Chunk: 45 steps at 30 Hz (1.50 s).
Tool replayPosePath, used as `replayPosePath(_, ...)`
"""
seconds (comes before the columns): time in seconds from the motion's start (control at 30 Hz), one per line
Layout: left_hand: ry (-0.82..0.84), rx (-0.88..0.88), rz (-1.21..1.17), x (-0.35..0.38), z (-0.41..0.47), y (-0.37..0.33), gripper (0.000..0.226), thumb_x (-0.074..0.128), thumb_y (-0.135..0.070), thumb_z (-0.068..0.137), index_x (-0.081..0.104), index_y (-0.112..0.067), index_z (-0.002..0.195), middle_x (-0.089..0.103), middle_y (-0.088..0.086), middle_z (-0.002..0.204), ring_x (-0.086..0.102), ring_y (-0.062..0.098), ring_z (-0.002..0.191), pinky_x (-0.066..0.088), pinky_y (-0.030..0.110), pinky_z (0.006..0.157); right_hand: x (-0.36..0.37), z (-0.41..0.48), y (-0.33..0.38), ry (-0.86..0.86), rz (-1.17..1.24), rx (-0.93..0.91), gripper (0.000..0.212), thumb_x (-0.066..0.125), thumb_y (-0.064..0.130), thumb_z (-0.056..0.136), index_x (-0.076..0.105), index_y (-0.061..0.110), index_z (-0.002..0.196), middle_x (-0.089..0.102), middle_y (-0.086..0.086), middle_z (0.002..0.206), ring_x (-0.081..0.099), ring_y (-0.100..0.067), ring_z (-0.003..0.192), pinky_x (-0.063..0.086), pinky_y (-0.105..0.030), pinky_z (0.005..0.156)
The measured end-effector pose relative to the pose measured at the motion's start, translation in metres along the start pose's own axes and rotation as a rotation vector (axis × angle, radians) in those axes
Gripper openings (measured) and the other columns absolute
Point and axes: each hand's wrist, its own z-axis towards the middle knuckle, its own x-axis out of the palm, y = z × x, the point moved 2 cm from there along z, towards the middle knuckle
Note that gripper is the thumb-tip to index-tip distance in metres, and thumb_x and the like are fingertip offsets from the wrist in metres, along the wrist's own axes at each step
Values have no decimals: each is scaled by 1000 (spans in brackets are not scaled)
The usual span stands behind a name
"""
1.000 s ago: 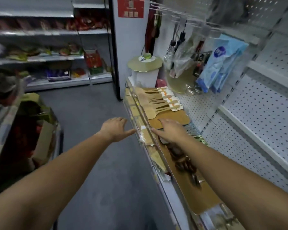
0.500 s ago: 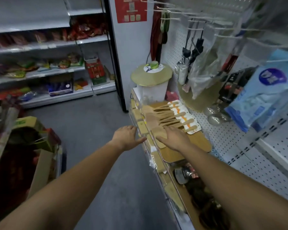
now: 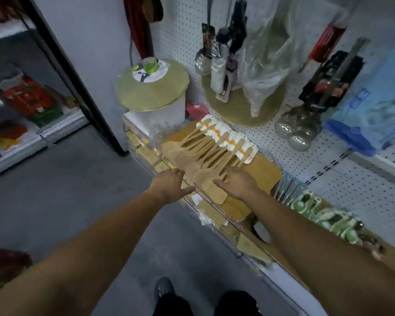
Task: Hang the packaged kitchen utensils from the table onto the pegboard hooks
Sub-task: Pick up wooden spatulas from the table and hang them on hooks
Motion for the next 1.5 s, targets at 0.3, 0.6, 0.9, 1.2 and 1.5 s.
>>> replayPosePath(0.3, 46, 283, 36, 39, 101, -37, 71, 45, -62, 92, 43, -13, 143, 52, 10, 141, 46, 29, 130, 42, 40, 104, 54, 14, -56, 20, 227, 303, 68, 48, 61, 96, 45, 10, 141, 50, -16, 145, 50, -33, 129, 45, -45, 103)
replayPosePath(0.6, 106, 342, 40, 88, 177, -47, 54, 56, -45, 93, 47, -18, 140, 56, 7, 137, 51, 27, 126, 44, 38, 103, 104, 71, -92, 36, 418, 455, 63, 56, 48, 95, 43, 11, 145, 55, -15, 137, 53, -33, 124, 51, -45, 96)
replayPosePath(0.9, 99, 331, -302, 121, 275, -81, 19, 58, -23, 87, 64, -12, 101, 67, 10, 102, 62, 30, 95, 54, 42, 80, 133, 165, -117, -56, 609, 639, 53, 63, 34, 94, 51, 5, 136, 60, -16, 133, 55, -32, 123, 48, -34, 93)
replayPosePath(1.2, 87, 149, -503, 152, 321, -100, 27, 47, -5, 75, 71, -10, 89, 71, 10, 89, 66, 27, 87, 58, 38, 76, 158, 217, -132, -126, 789, 866, 40, 67, 23, 93, 59, 2, 126, 63, -16, 127, 60, -31, 116, 52, -37, 93)
replayPosePath(1.5, 112, 175, -229, 156, 328, -121, 22, 58, -18, 92, 61, -14, 114, 64, 9, 117, 61, 27, 111, 49, 35, 81, 180, 231, -135, -168, 1121, 954, 8, 69, 8, 86, 73, 12, 92, 74, -16, 99, 72, -35, 91, 61, -47, 81)
